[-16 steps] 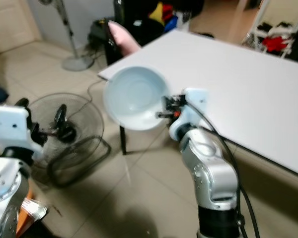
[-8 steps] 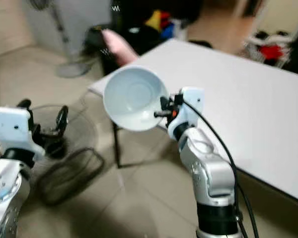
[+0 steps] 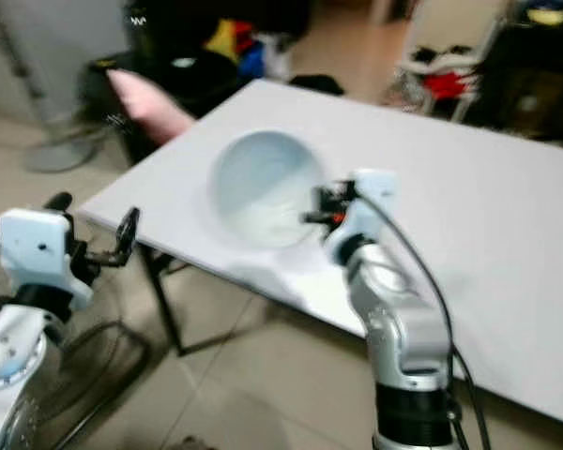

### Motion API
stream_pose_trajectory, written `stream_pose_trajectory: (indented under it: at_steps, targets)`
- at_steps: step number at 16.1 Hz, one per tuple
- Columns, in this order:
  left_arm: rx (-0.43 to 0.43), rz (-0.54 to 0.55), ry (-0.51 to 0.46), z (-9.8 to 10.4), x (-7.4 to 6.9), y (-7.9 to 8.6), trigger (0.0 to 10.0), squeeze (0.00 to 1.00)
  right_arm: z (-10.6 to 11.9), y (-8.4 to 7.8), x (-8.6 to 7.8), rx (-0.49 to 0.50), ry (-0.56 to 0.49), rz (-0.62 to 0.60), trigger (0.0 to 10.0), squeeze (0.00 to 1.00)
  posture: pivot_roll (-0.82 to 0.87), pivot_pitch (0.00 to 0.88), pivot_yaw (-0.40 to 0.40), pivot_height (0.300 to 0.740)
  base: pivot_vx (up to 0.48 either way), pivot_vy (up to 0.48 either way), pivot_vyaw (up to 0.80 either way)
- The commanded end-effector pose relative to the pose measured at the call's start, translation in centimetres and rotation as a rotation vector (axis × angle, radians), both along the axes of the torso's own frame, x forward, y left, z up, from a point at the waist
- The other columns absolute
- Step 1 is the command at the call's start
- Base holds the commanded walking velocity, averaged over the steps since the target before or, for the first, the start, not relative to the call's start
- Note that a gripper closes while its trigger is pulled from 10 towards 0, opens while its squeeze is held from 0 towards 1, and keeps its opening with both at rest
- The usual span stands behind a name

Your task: Setting the table

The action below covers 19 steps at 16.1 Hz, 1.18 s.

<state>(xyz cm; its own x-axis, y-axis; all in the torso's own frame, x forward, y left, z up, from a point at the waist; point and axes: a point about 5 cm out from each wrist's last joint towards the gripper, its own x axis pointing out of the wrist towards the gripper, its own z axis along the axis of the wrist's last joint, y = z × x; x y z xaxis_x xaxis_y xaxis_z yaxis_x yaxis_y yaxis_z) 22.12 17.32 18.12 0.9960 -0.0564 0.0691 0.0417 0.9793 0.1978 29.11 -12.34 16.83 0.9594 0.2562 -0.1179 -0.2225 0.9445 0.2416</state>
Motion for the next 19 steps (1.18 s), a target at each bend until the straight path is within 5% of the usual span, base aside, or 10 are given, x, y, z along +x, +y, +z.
stream_pose_trajectory:
  at_steps: [1,13,19]
  targets:
    - [-0.006,-0.041,-0.012,0.2,0.1,-0.7,10.0,0.0,0.8,-1.1,0.0,0.002,-0.018,-0.042,10.0,0.0,-0.06,0.0,0.031,0.74,0.424,0.0,0.0]
    - [-0.035,-0.149,0.06,-1.0,0.0,-1.7,10.0,0.0,1.0,-1.8,0.7,0.035,0.154,-0.022,10.0,0.0,-0.08,0.0,0.035,0.74,0.313,0.0,0.0]
    - [-0.049,-0.397,0.11,-0.9,0.2,-3.2,10.0,0.0,-0.2,-4.5,4.7,0.084,0.374,-0.093,10.0,0.0,-0.08,0.0,0.048,0.74,0.0,0.0,0.0]
